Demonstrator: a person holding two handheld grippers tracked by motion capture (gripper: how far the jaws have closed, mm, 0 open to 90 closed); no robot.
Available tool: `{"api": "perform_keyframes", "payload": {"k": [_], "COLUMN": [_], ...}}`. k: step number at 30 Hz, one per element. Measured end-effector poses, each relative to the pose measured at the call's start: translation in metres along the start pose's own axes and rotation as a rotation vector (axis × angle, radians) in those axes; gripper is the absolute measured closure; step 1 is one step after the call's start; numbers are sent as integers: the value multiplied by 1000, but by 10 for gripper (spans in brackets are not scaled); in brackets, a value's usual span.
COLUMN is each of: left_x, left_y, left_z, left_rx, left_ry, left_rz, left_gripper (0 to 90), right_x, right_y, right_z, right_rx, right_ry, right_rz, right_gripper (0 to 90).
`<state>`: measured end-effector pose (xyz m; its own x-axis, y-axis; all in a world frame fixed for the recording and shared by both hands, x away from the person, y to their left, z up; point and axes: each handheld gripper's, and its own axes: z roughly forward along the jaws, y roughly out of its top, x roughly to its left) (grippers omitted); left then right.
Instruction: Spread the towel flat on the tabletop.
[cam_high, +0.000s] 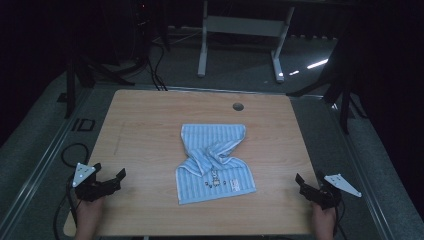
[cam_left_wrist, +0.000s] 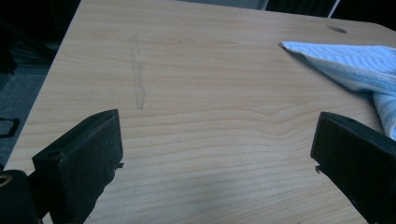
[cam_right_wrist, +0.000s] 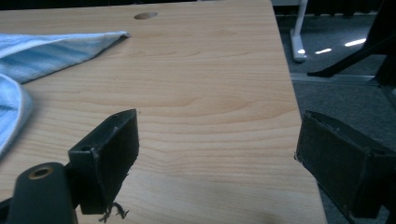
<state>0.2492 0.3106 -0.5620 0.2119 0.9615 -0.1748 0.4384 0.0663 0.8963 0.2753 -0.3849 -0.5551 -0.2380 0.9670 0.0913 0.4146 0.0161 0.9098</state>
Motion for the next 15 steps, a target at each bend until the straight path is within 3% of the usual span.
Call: {"api": "perform_keyframes", "payload": {"k": [3,4,5,11,12,14,15], "left_x": [-1,-2,-2,3,4,5,6], "left_y": [3,4,5,9,9,9,9], "left_z": [-4,-5,-6,-11,-11,-14,-14], "left_rx": [38,39,50,195,217,264,295], "left_ry": [-29,-34,-50,-113,-115,-100,-98], "left_rz": [-25,-29,-27,16,23,76,82], "left_gripper": [21,21,21,21,21,21,21], "right_x": [0,2,3,4,3,2,1], "right_y": [0,-1,-1,2,3,5,6], "right_z": [0,-2,-2,3,4,4,4], "right_rx": [6,7,9,134,154,195,216], "right_ry": [2,-40,-43,129,170,205,224], "right_rz": [2,-14,-20,-74,-76,-84,-89], "right_gripper": [128,130,130,130,127,127,126]}}
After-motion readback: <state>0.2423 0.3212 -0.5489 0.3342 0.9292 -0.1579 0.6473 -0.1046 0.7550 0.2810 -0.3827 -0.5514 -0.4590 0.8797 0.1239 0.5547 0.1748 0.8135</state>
